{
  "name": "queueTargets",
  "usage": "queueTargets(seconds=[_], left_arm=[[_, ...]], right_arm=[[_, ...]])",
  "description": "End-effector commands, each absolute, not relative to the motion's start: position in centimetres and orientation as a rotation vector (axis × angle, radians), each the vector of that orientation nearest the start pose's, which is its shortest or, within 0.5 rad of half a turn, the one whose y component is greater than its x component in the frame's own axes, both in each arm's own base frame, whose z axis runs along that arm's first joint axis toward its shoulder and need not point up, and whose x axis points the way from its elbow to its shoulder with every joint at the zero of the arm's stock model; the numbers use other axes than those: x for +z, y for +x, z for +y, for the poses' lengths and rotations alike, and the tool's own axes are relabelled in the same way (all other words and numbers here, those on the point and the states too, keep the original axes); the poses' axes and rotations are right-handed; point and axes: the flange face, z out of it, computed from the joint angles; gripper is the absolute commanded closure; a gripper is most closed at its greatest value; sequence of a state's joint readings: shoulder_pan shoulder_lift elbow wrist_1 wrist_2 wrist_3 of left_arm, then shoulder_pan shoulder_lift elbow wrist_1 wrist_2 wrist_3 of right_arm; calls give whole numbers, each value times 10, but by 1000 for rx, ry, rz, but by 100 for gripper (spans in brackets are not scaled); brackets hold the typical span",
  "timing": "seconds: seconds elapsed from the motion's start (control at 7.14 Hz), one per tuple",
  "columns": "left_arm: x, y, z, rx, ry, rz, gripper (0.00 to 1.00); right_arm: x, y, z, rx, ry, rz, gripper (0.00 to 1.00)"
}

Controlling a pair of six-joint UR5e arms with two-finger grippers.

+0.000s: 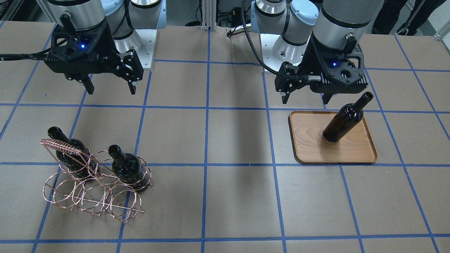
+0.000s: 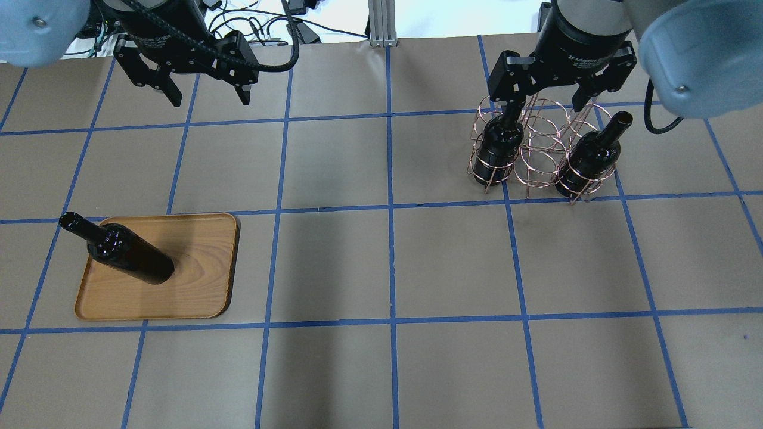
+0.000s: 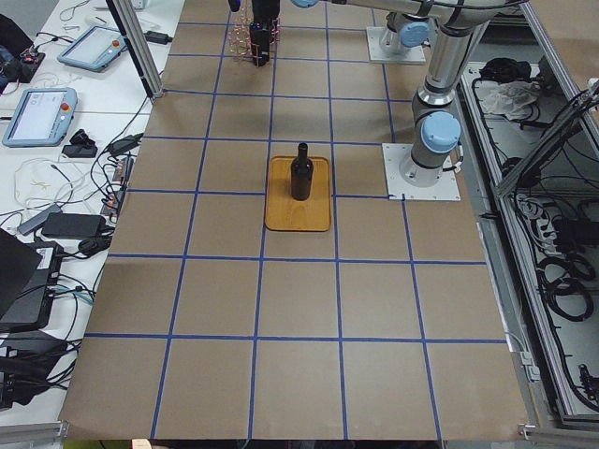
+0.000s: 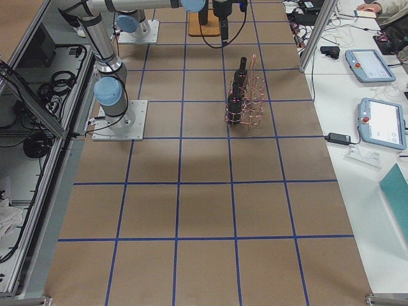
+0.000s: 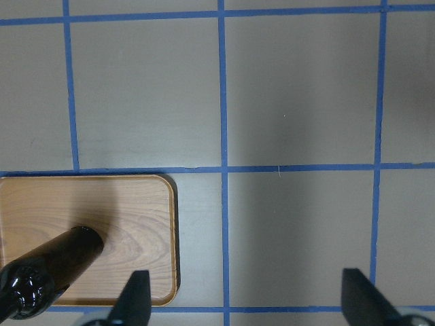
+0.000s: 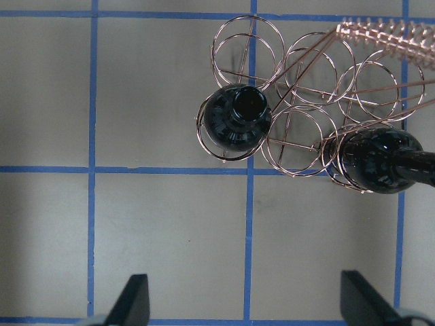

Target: Take wine from basket and place on tray

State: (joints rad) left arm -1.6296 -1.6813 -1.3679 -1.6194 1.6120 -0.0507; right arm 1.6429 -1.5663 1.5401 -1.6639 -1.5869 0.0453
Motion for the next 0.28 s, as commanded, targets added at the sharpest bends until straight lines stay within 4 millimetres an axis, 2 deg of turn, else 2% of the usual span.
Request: queueTargets(seconds=[0.0,0.14], left_arm=[[525,-161,-532,-68,13,3100,0],[527,-161,-532,-73,13,3099,0]], right_arm=[[508,168,-492,-151,-37,3147,0],[508,168,-491,-149,-42,3148,0]])
